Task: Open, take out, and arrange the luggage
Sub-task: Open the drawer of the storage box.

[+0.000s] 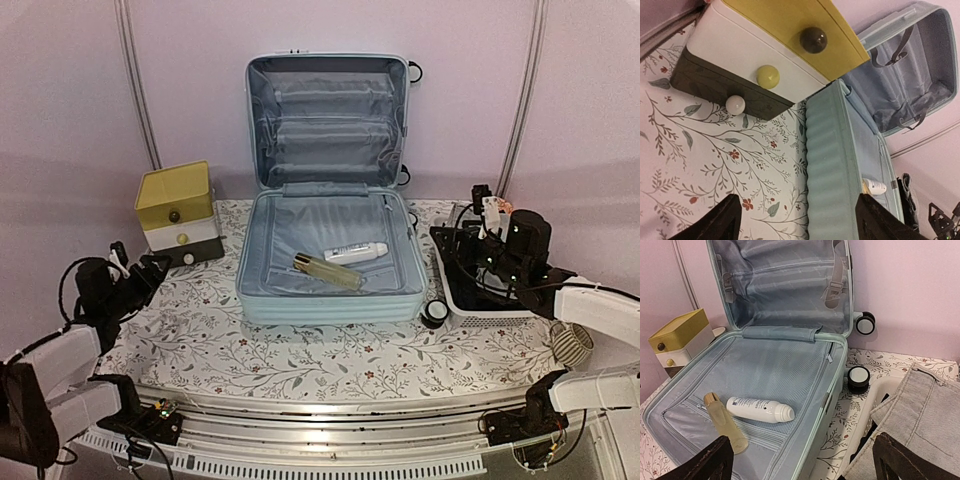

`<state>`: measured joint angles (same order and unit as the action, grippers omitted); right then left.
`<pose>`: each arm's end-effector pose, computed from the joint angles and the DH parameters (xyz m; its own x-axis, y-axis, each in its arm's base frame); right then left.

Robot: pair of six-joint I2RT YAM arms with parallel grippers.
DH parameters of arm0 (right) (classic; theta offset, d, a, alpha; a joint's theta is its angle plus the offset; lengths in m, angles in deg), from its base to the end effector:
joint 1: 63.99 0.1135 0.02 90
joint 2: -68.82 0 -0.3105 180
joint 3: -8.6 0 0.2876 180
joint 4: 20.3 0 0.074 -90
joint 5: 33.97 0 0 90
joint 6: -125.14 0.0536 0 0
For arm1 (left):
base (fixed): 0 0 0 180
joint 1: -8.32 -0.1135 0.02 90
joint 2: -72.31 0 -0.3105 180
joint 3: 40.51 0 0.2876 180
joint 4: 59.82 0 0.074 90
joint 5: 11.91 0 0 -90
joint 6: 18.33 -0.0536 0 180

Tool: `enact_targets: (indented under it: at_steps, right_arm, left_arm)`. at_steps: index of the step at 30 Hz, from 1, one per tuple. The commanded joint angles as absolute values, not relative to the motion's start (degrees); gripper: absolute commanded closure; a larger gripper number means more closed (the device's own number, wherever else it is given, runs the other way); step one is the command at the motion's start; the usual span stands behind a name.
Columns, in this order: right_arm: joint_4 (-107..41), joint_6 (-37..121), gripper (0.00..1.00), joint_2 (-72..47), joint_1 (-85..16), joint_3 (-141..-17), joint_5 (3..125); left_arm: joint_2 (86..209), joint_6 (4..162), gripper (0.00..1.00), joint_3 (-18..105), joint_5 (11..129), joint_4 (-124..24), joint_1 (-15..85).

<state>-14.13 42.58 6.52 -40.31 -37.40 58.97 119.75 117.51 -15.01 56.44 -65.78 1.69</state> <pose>0.2528 0.1139 0.2853 -0.2176 0.0458 -0.9750 -0.4227 0.8959 0.1364 0.1968 0.0030 0.2007 -0.3663 -0.7139 -0.5969 -0.0255 0.6489 -0.7604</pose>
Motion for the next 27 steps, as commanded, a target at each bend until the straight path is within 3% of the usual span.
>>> enact_targets:
  at_steps: [1, 5, 20, 27]
  right_arm:
    - [-11.7, 41.6, 0.01, 7.2, -40.0, -36.4, 61.0]
    - [-10.9, 41.6, 0.01, 7.3, -40.1, -36.0, 61.6]
    - [-9.2, 40.9, 0.01, 8.6, -40.1, -34.7, 63.5]
    - [-9.2, 40.8, 0.01, 8.7, -40.1, -34.5, 63.8]
  left_arm:
    - [129.4, 125.9, 0.27, -15.8, 42.2, -81.8, -5.4]
    - [141.7, 129.1, 0.42, -13.9, 37.6, -91.7, -7.3]
    - [176.4, 141.8, 0.45, -10.1, 39.2, -126.7, -6.6]
    - [186.2, 144.1, 0.43, -6.9, 42.9, -131.6, -4.5]
